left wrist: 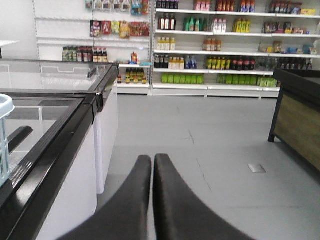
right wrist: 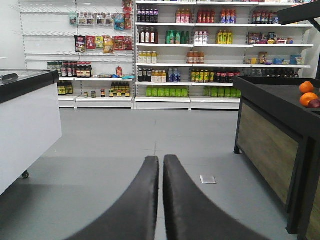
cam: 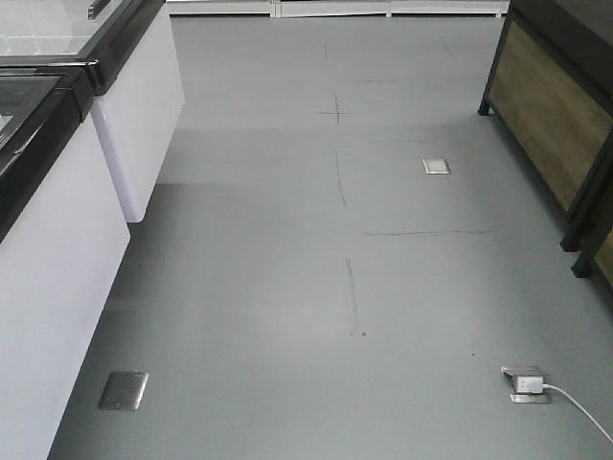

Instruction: Left arm holds basket, right arm returns cookies

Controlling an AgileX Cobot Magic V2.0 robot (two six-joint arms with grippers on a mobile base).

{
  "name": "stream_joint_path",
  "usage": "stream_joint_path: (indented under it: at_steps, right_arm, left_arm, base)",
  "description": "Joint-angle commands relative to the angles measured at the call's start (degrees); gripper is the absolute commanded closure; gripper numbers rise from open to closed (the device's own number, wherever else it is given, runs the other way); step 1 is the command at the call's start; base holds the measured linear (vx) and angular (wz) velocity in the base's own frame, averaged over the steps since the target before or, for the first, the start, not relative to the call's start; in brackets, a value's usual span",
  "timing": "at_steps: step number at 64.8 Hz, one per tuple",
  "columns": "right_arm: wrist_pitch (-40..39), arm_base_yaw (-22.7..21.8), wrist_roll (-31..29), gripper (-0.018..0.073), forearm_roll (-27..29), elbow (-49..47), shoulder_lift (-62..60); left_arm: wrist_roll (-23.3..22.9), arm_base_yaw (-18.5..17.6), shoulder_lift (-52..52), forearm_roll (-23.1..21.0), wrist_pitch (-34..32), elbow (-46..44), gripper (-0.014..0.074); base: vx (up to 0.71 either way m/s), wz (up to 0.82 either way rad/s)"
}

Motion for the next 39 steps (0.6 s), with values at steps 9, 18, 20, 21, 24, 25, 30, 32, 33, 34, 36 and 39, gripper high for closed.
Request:
stream_joint_path:
  at_steps: [9, 18, 20, 21, 24, 25, 30, 32, 33, 34, 36, 39]
  right_arm:
    - [-4.38, 0.00, -0.14, 0.0570, -0.37, 1.00, -0.75]
    - [-4.38, 0.00, -0.14, 0.0570, -0.37, 1.00, -0.75]
    - [-4.38, 0.00, -0.14, 0.0570, -0.37, 1.00, -0.75]
    - [-4.38, 0.00, -0.14, 0.0570, -0.37, 1.00, -0.75]
    - [-4.38, 0.00, -0.14, 0.0570, -0.37, 1.00, -0.75]
    - [-4.38, 0.00, -0.14, 0.0570, -0.37, 1.00, -0.75]
    - [-4.38, 0.00, -0.14, 0.0570, -0.37, 1.00, -0.75]
    - [-4.38, 0.00, -0.14, 0.0570, -0.37, 1.00, -0.75]
    - [-4.38, 0.00, -0.14, 0.0570, -0.37, 1.00, -0.75]
    - [-4.38, 0.00, -0.14, 0.0570, -0.37, 1.00, -0.75]
    - [-4.38, 0.00, -0.14, 0.0570, -0.37, 1.00, -0.75]
    - [-4.38, 0.00, -0.14, 0.0570, -0.37, 1.00, -0.75]
  left_arm:
    - [-0.40, -0.10, 8.66, -0.32, 5.00, -8.49, 0.0602]
    - [-0.40, -0.10, 10.59, -0.32, 5.40, -8.50, 0.0602]
    - [-0.40, -0.10, 10.74, -0.32, 5.29, -8.50, 0.0602]
    - [-0.40, -0.10, 10.83, -0.32, 5.29, -8.50, 0.0602]
    - [-0.40, -0.10, 10.95, -0.32, 4.88, -8.50, 0.0602]
    - [-0.40, -0.10, 11.01, -0.32, 4.71, -8.50, 0.0602]
    - [-0.40, -0.10, 11.03, -0.32, 4.54, -8.50, 0.0601]
    - [-0.40, -0.10, 11.03, -0.32, 4.54, -8.50, 0.0599]
    - [-0.40, -0.10, 11.03, -0.32, 4.54, -8.50, 0.0599]
    - [-0.40, -0.10, 11.03, -0.32, 4.54, -8.50, 0.0596]
    - [-0.40, -0.10, 11.03, -0.32, 4.54, -8.50, 0.0591]
    - [-0.40, -0.10, 11.03, -0.32, 4.54, -8.50, 0.0578]
  base:
    - [0.00, 0.00]
    - [0.00, 0.00]
    - [0.00, 0.00]
    - [0.00, 0.00]
    - [0.00, 0.00]
    - [0.00, 0.00]
    - [0.00, 0.00]
    - [0.00, 0.00]
    - [0.00, 0.00]
    - [0.00, 0.00]
    - [0.00, 0.00]
    - [0.00, 0.00]
